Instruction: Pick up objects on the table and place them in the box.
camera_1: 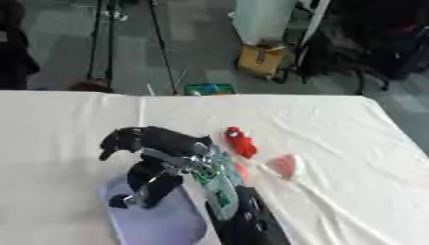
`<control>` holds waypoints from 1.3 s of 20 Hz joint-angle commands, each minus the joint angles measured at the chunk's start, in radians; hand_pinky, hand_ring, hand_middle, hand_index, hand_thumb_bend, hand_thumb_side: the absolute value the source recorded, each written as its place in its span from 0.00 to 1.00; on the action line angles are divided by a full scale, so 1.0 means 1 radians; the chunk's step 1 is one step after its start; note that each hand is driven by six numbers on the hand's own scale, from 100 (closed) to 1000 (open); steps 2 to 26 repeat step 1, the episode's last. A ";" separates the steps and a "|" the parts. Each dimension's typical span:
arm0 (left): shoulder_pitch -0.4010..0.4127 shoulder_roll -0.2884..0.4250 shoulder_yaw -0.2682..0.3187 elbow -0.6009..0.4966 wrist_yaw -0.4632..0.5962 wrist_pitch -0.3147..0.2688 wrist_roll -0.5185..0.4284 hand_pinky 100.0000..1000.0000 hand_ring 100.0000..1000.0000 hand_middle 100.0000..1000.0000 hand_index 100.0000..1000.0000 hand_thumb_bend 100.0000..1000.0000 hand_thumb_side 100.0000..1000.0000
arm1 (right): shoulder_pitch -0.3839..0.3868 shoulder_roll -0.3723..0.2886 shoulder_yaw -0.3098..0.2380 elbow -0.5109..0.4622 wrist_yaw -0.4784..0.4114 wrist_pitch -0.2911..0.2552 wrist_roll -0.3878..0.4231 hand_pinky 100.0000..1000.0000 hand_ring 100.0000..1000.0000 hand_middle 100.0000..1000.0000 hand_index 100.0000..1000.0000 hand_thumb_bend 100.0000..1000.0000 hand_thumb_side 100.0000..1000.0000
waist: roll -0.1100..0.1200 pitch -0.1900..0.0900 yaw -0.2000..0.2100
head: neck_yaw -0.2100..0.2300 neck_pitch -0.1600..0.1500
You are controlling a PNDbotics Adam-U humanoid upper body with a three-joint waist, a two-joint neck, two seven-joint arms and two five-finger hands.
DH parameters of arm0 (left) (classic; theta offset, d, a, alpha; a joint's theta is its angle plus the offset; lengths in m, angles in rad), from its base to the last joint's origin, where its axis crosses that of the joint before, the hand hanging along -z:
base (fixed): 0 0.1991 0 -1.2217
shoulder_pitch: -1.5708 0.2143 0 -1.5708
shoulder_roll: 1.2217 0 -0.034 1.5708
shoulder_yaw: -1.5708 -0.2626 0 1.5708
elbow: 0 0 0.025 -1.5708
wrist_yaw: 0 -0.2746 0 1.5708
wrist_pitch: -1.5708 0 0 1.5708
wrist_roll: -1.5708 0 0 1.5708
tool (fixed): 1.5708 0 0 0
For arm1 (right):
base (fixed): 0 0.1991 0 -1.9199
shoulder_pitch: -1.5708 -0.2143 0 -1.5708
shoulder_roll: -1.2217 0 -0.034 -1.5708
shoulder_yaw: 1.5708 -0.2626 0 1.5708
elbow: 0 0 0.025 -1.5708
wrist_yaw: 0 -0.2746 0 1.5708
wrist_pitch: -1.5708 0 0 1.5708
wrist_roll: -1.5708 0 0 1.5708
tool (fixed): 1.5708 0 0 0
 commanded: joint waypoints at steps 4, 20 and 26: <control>-0.018 0.002 0.003 -0.014 0.006 0.003 0.000 0.82 0.76 0.63 0.61 0.08 0.90 | -0.012 -0.012 -0.014 -0.032 -0.030 -0.315 0.322 0.63 0.84 0.84 0.83 0.49 0.40 | 0.005 -0.022 0.000 | 0.001 -0.012; -0.018 0.002 0.003 -0.014 0.006 0.003 0.000 0.82 0.76 0.63 0.61 0.08 0.90 | -0.012 -0.012 -0.014 -0.032 -0.030 -0.315 0.322 0.63 0.84 0.84 0.83 0.49 0.40 | 0.005 -0.022 0.000 | 0.001 -0.012; -0.018 0.002 0.003 -0.014 0.006 0.003 0.000 0.82 0.76 0.63 0.61 0.08 0.90 | -0.012 -0.012 -0.014 -0.032 -0.030 -0.315 0.322 0.63 0.84 0.84 0.83 0.49 0.40 | 0.005 -0.022 0.000 | 0.001 -0.012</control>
